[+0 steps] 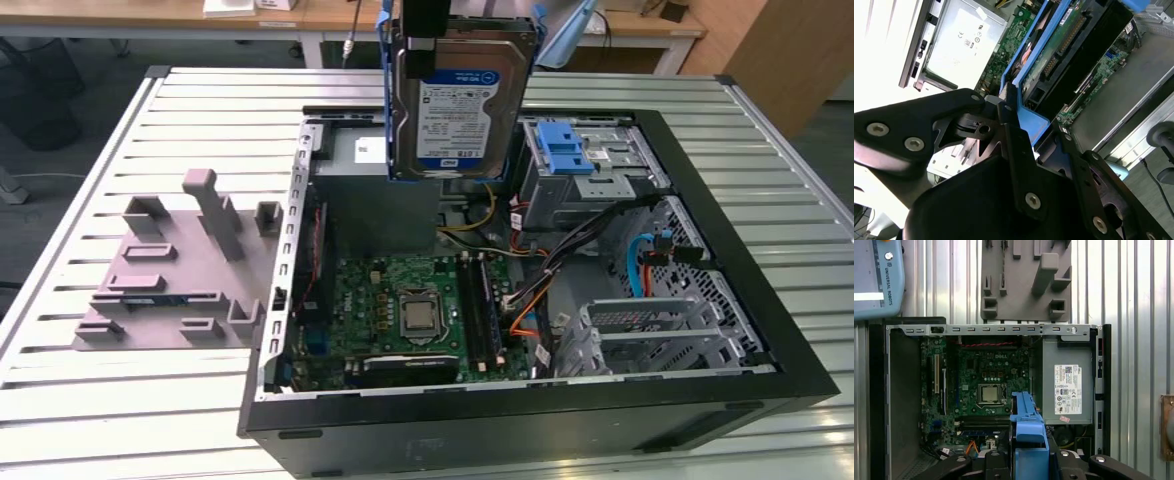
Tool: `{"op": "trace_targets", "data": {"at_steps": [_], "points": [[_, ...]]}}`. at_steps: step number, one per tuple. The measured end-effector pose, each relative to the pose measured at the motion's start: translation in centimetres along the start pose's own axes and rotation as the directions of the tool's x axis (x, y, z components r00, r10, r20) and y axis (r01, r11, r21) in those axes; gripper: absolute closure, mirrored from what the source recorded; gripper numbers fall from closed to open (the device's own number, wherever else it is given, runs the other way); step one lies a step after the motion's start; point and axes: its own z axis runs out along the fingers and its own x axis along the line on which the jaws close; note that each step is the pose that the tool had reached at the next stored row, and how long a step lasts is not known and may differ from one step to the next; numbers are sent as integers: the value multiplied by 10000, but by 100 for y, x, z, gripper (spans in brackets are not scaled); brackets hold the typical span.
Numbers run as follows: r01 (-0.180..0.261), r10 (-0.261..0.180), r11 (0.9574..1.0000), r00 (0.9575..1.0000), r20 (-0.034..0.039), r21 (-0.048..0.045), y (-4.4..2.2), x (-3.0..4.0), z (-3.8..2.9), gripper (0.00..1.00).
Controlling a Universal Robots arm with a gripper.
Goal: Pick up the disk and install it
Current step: 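Insert the disk into the insertion slot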
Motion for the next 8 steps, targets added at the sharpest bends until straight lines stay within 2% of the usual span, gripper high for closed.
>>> {"op": "trace_targets", "data": {"at_steps": [8], "points": [[0, 0, 10000, 10000, 1, 2, -3, 5, 2, 64]]}}
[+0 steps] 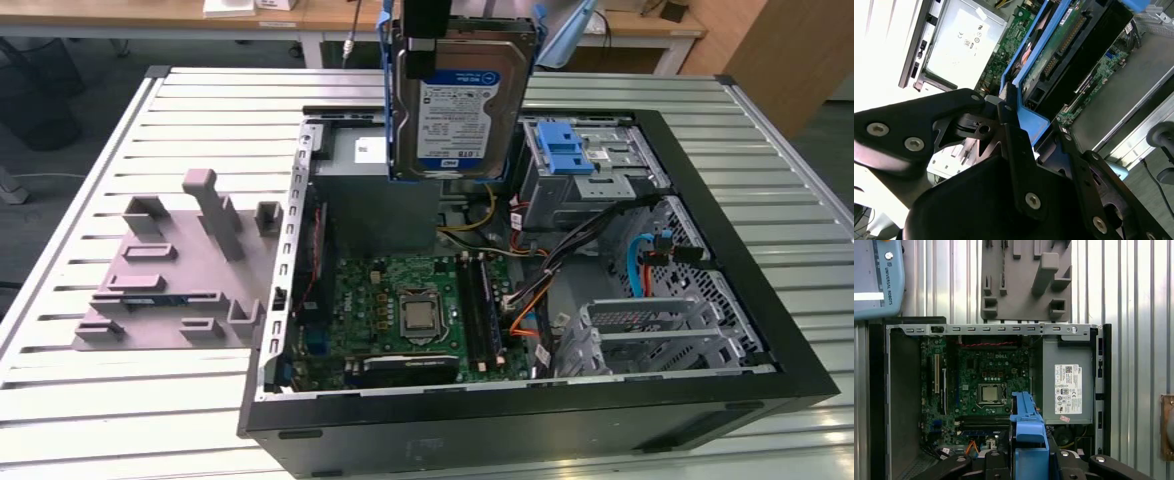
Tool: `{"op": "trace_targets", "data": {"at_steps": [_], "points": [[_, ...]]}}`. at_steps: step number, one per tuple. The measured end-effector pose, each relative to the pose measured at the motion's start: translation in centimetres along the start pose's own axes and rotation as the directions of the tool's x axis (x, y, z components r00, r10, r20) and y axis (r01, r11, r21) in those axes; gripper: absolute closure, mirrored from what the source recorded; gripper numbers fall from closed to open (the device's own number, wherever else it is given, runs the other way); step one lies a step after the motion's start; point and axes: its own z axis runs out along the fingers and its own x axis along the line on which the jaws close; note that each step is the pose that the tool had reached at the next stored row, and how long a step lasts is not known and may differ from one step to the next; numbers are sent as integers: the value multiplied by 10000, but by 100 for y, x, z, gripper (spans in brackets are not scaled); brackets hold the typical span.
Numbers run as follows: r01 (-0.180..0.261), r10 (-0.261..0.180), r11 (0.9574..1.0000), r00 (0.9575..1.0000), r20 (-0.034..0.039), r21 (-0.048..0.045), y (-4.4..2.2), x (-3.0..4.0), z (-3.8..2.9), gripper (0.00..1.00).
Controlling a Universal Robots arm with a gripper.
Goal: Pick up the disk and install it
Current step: 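Insert the disk into the insertion slot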
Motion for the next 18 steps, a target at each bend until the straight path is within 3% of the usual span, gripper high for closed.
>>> {"op": "trace_targets", "data": {"at_steps": [5, 12, 18], "points": [[0, 0, 10000, 10000, -2, -2, -1, 43, -1, 64], [0, 0, 10000, 10000, -1, -1, -5, 173, 1, 64], [0, 0, 10000, 10000, 0, -1, -99, 185, 2, 64]]}}
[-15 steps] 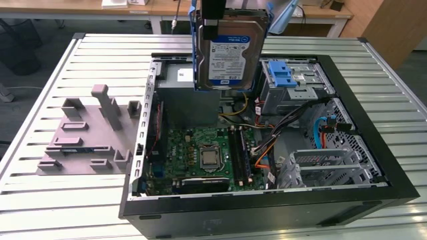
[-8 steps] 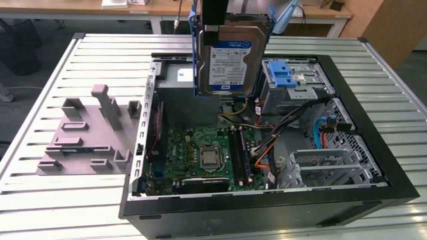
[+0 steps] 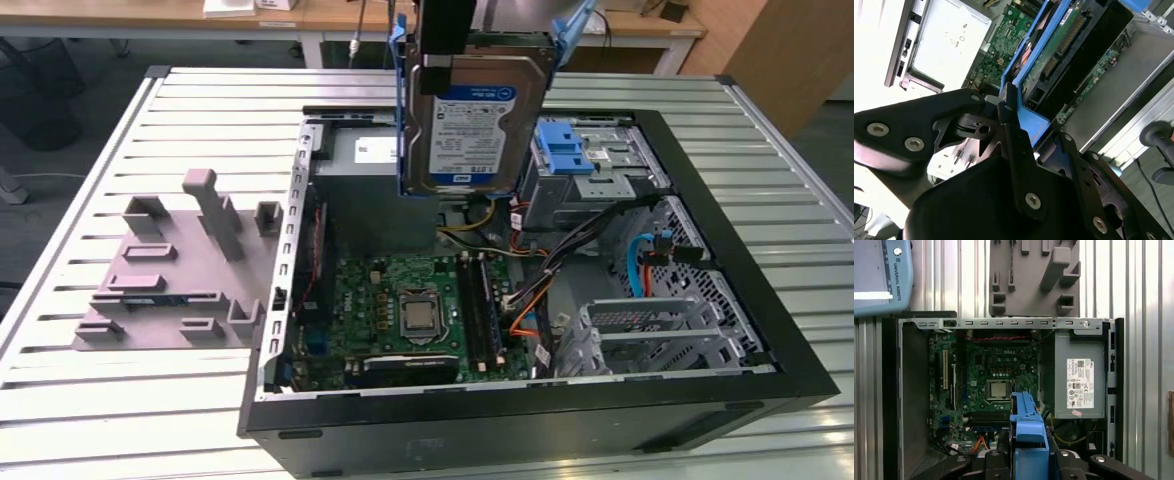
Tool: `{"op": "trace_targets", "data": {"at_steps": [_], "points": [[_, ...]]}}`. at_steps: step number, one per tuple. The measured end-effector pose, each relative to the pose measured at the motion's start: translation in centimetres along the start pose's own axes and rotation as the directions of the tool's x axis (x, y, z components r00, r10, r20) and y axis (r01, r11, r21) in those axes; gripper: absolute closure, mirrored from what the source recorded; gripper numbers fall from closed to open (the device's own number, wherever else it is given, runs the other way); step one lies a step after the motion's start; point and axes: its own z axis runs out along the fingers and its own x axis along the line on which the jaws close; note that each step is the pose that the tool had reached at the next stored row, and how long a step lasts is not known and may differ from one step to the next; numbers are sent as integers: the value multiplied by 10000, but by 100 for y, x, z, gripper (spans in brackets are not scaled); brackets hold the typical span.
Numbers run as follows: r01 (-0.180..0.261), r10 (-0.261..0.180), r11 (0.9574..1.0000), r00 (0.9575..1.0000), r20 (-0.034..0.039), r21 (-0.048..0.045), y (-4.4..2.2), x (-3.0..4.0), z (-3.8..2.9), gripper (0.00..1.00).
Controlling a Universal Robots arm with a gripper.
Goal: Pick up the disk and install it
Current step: 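Insert the disk into the insertion slot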
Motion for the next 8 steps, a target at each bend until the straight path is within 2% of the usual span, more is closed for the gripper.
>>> {"op": "trace_targets", "data": {"at_steps": [5, 8], "points": [[-1, 1, 10000, 10000, -1, 0, -33, 10, 1, 64], [-1, 1, 10000, 10000, -1, 0, -35, 59, 3, 64]]}}
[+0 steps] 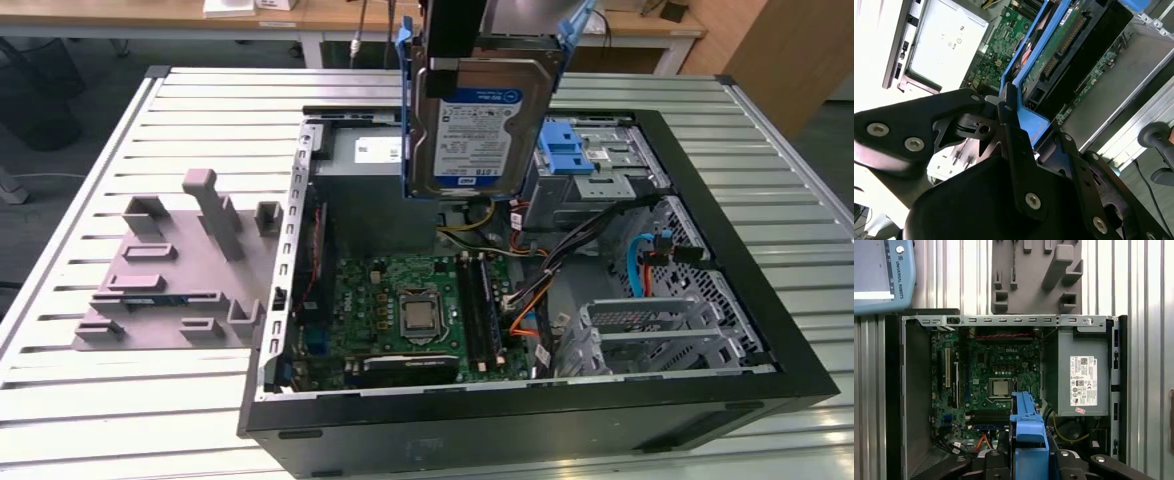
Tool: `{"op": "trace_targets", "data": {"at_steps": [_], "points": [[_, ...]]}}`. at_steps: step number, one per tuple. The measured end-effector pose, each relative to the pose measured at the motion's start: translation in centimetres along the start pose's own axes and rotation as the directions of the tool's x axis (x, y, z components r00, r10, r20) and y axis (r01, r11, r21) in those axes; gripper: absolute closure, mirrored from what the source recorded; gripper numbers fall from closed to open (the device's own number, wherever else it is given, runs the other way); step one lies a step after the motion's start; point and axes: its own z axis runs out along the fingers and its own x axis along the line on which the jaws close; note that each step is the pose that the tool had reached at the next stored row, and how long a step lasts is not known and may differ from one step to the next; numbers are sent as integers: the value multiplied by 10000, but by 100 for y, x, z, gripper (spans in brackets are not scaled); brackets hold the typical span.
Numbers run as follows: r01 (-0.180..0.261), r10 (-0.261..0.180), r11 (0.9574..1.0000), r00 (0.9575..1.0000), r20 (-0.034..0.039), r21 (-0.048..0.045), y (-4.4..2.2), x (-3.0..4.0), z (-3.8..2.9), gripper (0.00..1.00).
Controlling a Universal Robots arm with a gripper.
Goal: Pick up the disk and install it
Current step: 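Insert the disk into the insertion slot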
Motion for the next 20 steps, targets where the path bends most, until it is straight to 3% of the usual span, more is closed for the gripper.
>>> {"op": "trace_targets", "data": {"at_steps": [15, 20], "points": [[1, -1, 10000, 10000, -1, 0, -1, 28, 0, 64], [0, 0, 10000, 10000, 0, 0, -3, 108, 1, 64]]}}
